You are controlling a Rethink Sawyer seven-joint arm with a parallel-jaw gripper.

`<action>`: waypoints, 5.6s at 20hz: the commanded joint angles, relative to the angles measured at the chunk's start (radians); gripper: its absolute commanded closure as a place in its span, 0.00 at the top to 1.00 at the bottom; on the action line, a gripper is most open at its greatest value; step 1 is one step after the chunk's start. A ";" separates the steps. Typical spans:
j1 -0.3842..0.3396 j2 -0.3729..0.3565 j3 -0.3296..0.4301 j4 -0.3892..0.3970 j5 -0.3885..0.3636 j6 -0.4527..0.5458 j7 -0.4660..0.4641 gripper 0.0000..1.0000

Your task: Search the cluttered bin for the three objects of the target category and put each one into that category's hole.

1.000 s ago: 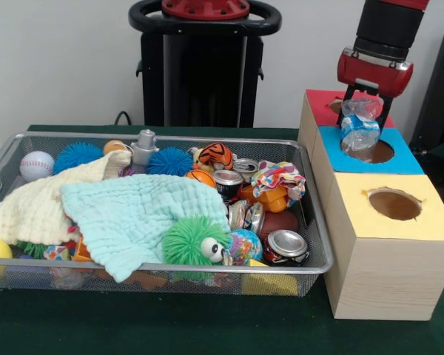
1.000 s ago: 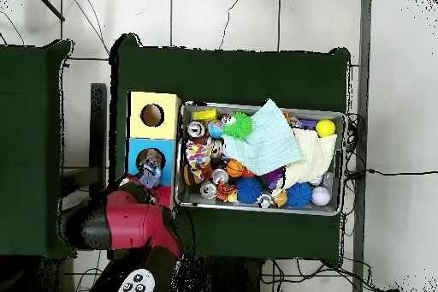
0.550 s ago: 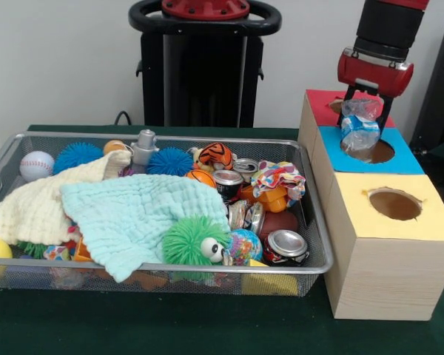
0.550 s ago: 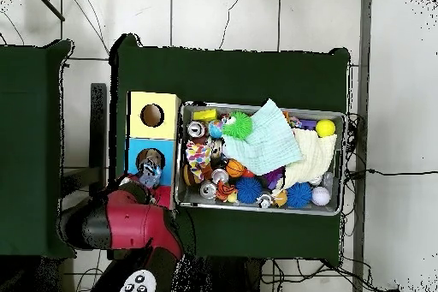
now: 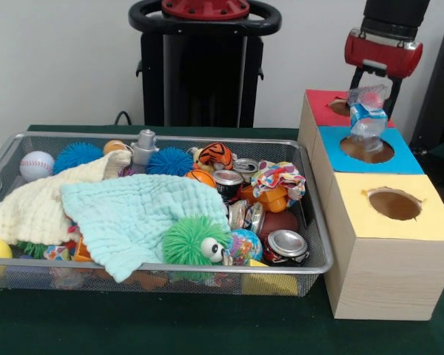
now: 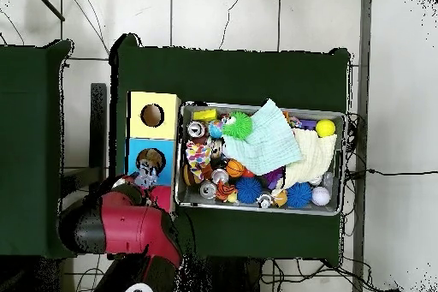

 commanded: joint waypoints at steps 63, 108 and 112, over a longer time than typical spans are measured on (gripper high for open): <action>-0.658 0.008 0.197 -0.175 -0.308 -0.195 -0.060 1.00; -0.589 0.290 0.180 -0.297 -0.305 -0.210 0.137 1.00; -0.539 0.283 0.101 -0.306 -0.302 -0.157 0.125 1.00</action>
